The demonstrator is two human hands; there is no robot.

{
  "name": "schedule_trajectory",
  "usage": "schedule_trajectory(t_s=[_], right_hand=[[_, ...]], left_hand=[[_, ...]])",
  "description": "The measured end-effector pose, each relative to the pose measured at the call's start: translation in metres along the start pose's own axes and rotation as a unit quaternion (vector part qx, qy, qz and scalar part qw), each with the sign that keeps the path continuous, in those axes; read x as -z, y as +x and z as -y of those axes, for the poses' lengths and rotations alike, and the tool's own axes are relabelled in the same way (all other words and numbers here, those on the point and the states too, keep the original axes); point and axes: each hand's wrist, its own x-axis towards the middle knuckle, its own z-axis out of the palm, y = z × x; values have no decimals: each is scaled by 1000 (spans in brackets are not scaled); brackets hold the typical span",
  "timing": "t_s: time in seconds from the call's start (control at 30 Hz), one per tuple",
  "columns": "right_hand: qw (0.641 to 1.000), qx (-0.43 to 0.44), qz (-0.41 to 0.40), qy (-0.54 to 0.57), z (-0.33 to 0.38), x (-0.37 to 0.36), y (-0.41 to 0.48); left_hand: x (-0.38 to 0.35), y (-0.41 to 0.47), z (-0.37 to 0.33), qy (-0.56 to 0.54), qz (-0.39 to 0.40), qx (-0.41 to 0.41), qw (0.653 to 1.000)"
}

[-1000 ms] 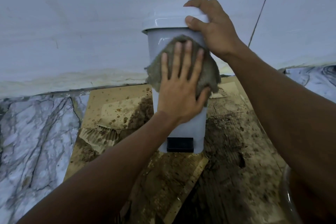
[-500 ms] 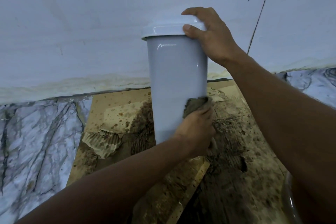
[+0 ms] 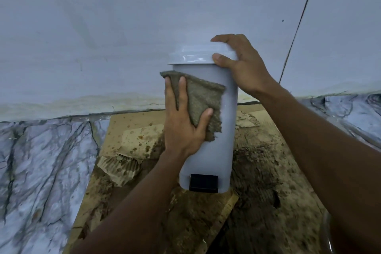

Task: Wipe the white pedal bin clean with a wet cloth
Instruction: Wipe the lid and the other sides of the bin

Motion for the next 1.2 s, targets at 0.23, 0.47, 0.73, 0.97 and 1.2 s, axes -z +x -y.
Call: schedule_trajectory(t_s=[0.23, 0.47, 0.73, 0.97, 1.2], right_hand=[[999, 27, 0, -40, 9, 0, -31], [994, 79, -3, -69, 23, -11, -96], [993, 94, -10, -76, 35, -14, -168], [992, 95, 0, -80, 39, -24, -219], [992, 45, 57, -104, 50, -20, -225]], left_hand=[[-2, -2, -38, -120, -104, 196, 968], [44, 8, -59, -496, -226, 425, 723], [102, -10, -74, -126, 85, 61, 987], [114, -17, -105, 140, 366, -41, 919], [119, -8, -87, 160, 350, 33, 923]])
